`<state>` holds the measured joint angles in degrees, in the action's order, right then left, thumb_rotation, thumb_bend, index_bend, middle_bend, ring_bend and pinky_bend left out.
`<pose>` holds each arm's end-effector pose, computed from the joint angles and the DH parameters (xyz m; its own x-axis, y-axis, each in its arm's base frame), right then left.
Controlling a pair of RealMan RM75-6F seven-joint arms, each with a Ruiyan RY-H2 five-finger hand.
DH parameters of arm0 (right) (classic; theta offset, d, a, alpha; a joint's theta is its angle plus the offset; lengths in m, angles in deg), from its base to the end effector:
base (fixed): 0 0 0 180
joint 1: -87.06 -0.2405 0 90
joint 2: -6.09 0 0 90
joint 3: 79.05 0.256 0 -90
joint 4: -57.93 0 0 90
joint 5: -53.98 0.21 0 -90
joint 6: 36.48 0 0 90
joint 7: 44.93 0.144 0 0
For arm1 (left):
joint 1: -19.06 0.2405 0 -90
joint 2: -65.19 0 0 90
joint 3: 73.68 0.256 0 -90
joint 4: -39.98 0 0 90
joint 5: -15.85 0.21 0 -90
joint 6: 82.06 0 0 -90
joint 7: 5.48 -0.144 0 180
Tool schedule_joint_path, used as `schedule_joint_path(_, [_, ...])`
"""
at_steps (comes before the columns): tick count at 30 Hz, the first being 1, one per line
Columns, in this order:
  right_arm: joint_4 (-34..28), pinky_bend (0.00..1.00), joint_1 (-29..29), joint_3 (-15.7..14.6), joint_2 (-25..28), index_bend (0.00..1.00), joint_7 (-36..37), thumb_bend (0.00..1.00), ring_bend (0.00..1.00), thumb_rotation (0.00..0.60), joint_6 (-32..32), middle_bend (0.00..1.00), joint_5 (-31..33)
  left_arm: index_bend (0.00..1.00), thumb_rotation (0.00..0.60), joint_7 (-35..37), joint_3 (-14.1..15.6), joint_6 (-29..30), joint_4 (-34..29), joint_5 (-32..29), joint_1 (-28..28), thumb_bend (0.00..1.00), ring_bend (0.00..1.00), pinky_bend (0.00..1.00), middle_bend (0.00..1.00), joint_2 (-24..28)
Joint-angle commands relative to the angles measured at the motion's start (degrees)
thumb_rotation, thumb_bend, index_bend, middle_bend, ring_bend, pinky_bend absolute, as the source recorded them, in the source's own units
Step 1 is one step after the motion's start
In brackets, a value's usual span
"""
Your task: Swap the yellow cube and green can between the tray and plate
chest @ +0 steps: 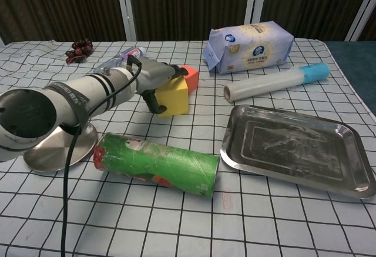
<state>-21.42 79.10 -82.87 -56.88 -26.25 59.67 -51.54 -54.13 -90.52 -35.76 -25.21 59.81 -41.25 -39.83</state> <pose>-0.3003 -0.1676 0.1716 0.3138 -0.0104 0.9494 -0.8712 -0.4007 0.2836 -0.0663 0.4018 -0.0875 0.7282 0.1729 0.6632 0.6593 -0.4408 -0.6091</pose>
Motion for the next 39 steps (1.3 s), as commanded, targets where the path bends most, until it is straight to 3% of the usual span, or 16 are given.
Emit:
schedule_joint_path(1, [0.0, 0.0, 0.0, 0.0, -0.1, 0.0, -0.1, 0.05, 0.0, 0.6, 0.0, 0.0, 0.0, 0.0, 0.6, 0.4, 0.7, 0.1, 0.5, -0.5, -0.2, 0.39, 0.04, 0.2, 0.03, -0.2])
schedule_joint_path(4, [0.0, 0.0, -0.1, -0.1, 0.0, 0.0, -0.1, 0.05, 0.0, 0.6, -0.2, 0.0, 0.0, 0.0, 0.6, 1.1, 1.4, 0.3, 1.3, -0.2, -0.4, 0.4, 0.14, 0.3, 0.11, -0.4])
schedule_joint_path(9, [0.0, 0.0, -0.1, -0.1, 0.0, 0.0, -0.2, 0.05, 0.0, 0.6, -0.3, 0.0, 0.0, 0.05, 0.6, 4.7, 2.5, 2.7, 2.5, 4.3, 0.1, 0.4, 0.41, 0.54, 0.35, -0.8])
schedule_joint_path(14, [-0.1, 0.0, -0.1, 0.0, -0.1, 0.0, -0.3, 0.05, 0.0, 0.6, -0.4, 0.0, 0.2, 0.16, 0.6, 7.3, 4.0, 5.5, 1.4, 8.2, 1.8, 0.42, 0.52, 0.66, 0.47, 0.4])
schedule_joint_path(20, [-0.3, 0.0, -0.1, 0.0, -0.1, 0.0, -0.8, 0.05, 0.0, 0.6, -0.7, 0.0, 0.3, 0.22, 0.6, 6.9, 6.3, 12.2, -7.9, 10.1, 6.9, 0.42, 0.57, 0.68, 0.5, 7.4])
schedule_joint_path(28, [-0.7, 0.0, 0.0, 0.5, -0.6, 0.0, -1.9, 0.05, 0.0, 0.6, -1.0, 0.0, 1.2, 0.24, 0.6, 5.7, 13.7, 23.9, -22.8, 14.5, 17.8, 0.42, 0.57, 0.68, 0.49, 20.4])
schedule_joint_path(33, [-1.0, 0.0, 0.0, 0.8, -0.9, 0.0, -2.5, 0.05, 0.0, 0.6, -1.1, 0.0, 1.6, 0.24, 0.6, 7.7, 17.7, 28.3, -26.2, 18.0, 23.4, 0.42, 0.57, 0.68, 0.49, 24.9])
schedule_joint_path(39, [-1.2, 0.0, 0.0, 0.9, -1.0, 0.0, -2.8, 0.05, 0.0, 0.6, -1.3, 0.0, 1.9, 0.24, 0.6, 9.4, 19.2, 29.0, -26.2, 19.3, 26.6, 0.42, 0.57, 0.68, 0.48, 25.4])
